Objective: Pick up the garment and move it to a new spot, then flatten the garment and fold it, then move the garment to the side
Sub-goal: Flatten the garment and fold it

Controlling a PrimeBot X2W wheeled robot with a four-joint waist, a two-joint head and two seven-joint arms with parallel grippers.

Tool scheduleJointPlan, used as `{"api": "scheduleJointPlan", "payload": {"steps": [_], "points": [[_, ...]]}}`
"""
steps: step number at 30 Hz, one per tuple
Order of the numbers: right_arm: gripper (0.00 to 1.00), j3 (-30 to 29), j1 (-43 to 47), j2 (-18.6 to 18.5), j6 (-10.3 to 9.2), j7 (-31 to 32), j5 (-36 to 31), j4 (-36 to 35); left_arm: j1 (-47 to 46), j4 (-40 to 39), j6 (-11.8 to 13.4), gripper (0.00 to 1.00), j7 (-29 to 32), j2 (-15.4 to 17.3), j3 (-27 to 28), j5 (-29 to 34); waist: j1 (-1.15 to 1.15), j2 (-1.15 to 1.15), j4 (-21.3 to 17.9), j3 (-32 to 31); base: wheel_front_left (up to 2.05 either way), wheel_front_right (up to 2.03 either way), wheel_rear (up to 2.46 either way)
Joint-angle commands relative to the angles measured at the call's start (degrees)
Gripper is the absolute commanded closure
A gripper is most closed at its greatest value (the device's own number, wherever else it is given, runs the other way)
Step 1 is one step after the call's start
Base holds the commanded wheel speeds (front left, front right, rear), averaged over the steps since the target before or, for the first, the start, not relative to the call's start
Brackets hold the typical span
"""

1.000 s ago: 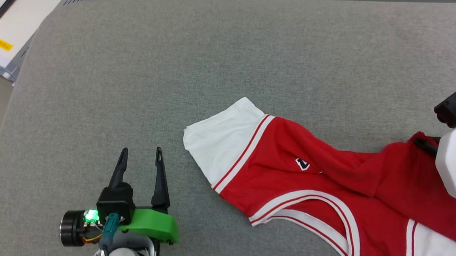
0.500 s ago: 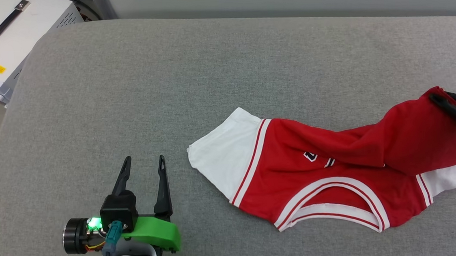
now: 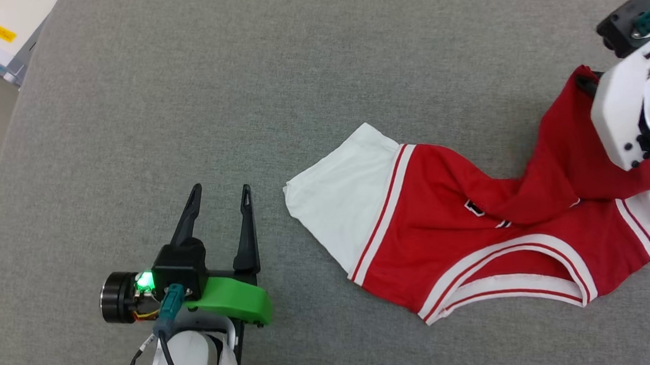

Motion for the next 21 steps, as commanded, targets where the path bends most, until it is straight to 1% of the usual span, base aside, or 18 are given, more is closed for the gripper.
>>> {"api": "scheduleJointPlan", "payload": {"steps": [1, 2, 3, 7, 10, 12, 13, 14, 15, 19, 21], "points": [[1.0, 1.87, -2.14, 1.6, -0.45, -1.05, -0.69, 2.89, -1.13, -0.12, -0.05, 0.0, -0.33, -0.23, 0.0, -0.12, -0.01, 0.33, 2.15, 2.65, 0.0, 0.0, 0.0], [1.0, 3.53, -3.44, 2.99, -0.45, -1.9, -0.72, 5.62, -1.38, -0.15, -0.04, 0.0, -0.33, -0.28, -0.01, -0.17, -0.01, 0.33, 2.34, 2.99, 0.0, 0.0, 0.0], [1.0, 6.88, -5.09, 4.94, -0.45, -3.48, -0.63, 10.17, -1.7, -0.11, -0.01, 0.0, -0.33, -0.36, -0.04, -0.25, -0.01, 0.33, 2.62, 3.34, 0.0, 0.0, 0.0], [1.0, 15.4, -6.11, 7.18, -0.45, -4.57, -0.16, 18.41, -1.9, 0.13, 0.11, 0.0, -0.33, -0.49, -0.08, -0.36, -0.01, 0.33, 2.77, 3.44, 0.0, 0.0, 0.0], [1.0, 17.98, -6.2, 8.55, -0.45, -6.38, 2.63, 22.45, -1.95, 0.34, 0.16, 0.0, -0.33, -0.55, -0.06, -0.39, -0.01, 0.33, 2.56, 3.15, 0.0, 0.0, 0.0], [1.0, 19.1, -6.61, 9.01, -0.45, -8.98, 4.09, 23.95, -1.92, 0.38, 0.24, 0.0, -0.33, -0.57, 0.16, -0.3, -0.01, 0.33, 2.15, 2.61, 0.0, 0.0, 0.0], [0.83, 19.72, -7.03, 8.89, -0.45, -11.06, 4.33, 24.27, -1.85, 0.4, 0.24, 0.0, -0.33, -0.58, 0.3, -0.16, -0.01, 0.33, 1.91, 2.25, 0.0, 0.0, 0.0], [0.16, 20.08, -7.31, 8.7, -0.45, -13.05, 4.49, 24.34, -1.82, 0.42, 0.22, 0.0, -0.33, -0.56, 0.45, -0.02, -0.01, 0.33, 1.72, 1.86, 0.0, 0.0, 0.0], [0.0, 20.19, -7.51, 8.44, -0.45, -15.79, 4.82, 24.35, -1.7, 0.4, 0.23, 0.0, -0.33, -0.45, 0.7, 0.16, -0.01, 0.33, 1.42, 1.25, 0.0, 0.0, 0.0], [0.0, 18.58, -7.34, 7.26, -0.45, -27.98, 4.36, 23.47, -0.64, 0.19, 0.41, 0.0, -0.33, 0.25, 1.9, 0.63, -0.01, 0.33, -0.03, -1.26, 0.0, 0.0, 0.0], [0.0, 16.06, -6.34, 6.72, -0.45, -34.13, 3.75, 23.46, -0.02, 0.02, 0.46, 0.0, -0.33, 0.71, 2.42, 0.88, -0.01, 0.33, -0.78, -2.59, 0.0, 0.0, 0.0]]}}
